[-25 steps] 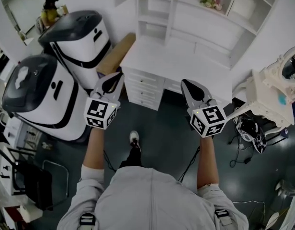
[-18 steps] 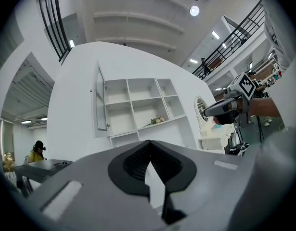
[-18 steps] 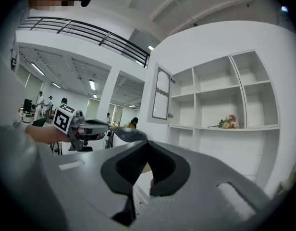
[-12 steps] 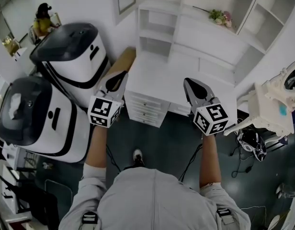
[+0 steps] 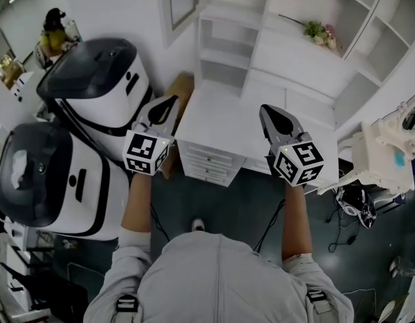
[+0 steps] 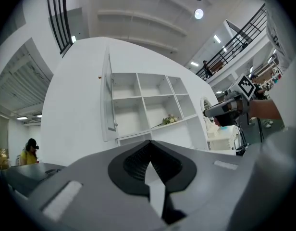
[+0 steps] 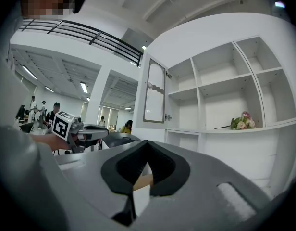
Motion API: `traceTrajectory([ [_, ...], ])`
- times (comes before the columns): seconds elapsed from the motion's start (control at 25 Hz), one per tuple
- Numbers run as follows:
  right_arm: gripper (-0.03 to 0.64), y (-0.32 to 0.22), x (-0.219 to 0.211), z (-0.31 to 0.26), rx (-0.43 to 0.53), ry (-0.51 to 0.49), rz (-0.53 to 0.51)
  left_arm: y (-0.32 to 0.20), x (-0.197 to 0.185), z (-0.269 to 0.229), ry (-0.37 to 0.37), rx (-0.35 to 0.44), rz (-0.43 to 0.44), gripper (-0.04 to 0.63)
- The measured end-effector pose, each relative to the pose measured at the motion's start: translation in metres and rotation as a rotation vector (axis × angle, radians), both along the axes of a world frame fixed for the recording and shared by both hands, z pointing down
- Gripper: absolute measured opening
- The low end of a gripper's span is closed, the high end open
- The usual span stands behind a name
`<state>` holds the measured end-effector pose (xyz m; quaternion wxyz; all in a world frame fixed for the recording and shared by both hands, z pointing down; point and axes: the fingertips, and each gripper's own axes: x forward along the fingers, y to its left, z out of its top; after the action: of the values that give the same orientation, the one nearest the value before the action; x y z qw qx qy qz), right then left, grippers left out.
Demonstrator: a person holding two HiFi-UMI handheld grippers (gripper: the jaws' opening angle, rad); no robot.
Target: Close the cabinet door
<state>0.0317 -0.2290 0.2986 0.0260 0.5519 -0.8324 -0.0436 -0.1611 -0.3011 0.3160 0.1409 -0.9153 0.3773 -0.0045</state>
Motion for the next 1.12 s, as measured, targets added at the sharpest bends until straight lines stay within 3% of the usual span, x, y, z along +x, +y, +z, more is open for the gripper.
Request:
traceTrajectory([
  [0.32,0.002,-0.045,-0.011,-0.013,0.021,0.017,0.001,-0.053,-0.023,-0.02,0.072,0.003,-0.044,0.022],
  [0.6,0.002,-0.073,-0.017,-0.015,0.037,0.033,0.015,-0.108,-0.037,-0.04,0.153,0.005,-0.076,0.131],
  [0.96,0.002,-0.098,0.006,-0.007,0.001,-0.019,0.002,-0.175,-0.024,-0.06,0.147,-0.017,-0.121,0.201],
  [1.12,0.002,-0.101,0.018,-0.008,-0.013,-0.013,-0.018,-0.196,-0.015,-0.06,0.141,-0.041,-0.167,0.195],
])
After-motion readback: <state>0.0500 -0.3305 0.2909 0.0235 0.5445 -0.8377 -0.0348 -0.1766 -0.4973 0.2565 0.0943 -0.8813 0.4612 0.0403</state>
